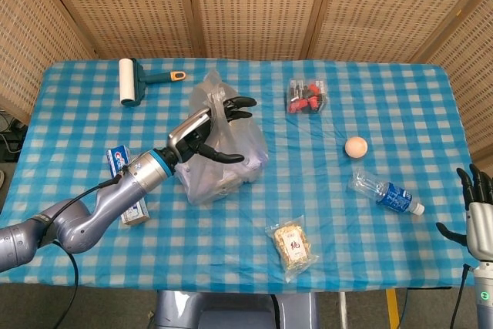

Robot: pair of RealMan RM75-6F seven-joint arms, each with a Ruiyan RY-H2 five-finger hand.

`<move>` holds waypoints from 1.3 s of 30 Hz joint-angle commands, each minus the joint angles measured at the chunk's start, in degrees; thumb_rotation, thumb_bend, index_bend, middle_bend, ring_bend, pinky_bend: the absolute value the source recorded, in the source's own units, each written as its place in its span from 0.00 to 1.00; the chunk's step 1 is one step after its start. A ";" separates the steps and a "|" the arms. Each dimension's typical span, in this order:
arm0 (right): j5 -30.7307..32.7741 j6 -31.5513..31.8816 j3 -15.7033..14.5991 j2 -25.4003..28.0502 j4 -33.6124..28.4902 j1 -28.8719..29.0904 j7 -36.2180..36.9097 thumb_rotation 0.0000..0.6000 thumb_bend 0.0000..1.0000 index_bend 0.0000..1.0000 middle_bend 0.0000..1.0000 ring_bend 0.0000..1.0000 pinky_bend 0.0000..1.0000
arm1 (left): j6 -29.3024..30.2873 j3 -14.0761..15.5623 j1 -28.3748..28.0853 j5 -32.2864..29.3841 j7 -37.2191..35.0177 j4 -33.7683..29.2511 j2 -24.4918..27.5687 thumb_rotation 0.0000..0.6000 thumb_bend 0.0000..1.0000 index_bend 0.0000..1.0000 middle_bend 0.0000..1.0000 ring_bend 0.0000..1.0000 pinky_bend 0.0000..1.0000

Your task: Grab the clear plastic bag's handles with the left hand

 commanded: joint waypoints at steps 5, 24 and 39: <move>0.10 -0.34 -0.11 -0.14 0.03 0.19 -0.22 1.00 0.00 0.00 0.00 0.00 0.00 | 0.89 -2.51 -1.80 0.09 -3.78 1.20 -4.54 1.00 0.00 0.27 0.30 0.28 0.08; 0.37 -0.66 -0.22 -0.35 0.13 0.44 -0.46 1.00 0.00 0.00 0.00 0.00 0.00 | 7.87 -3.01 -4.95 -19.62 12.06 -1.96 -5.87 1.00 0.31 1.00 0.96 0.91 1.00; 0.21 -0.99 -0.55 -0.60 -0.01 0.64 -0.93 1.00 0.00 0.00 0.00 0.00 0.00 | 18.23 -6.57 -2.35 -25.44 24.84 -9.39 -0.48 1.00 0.80 1.00 0.99 0.94 1.00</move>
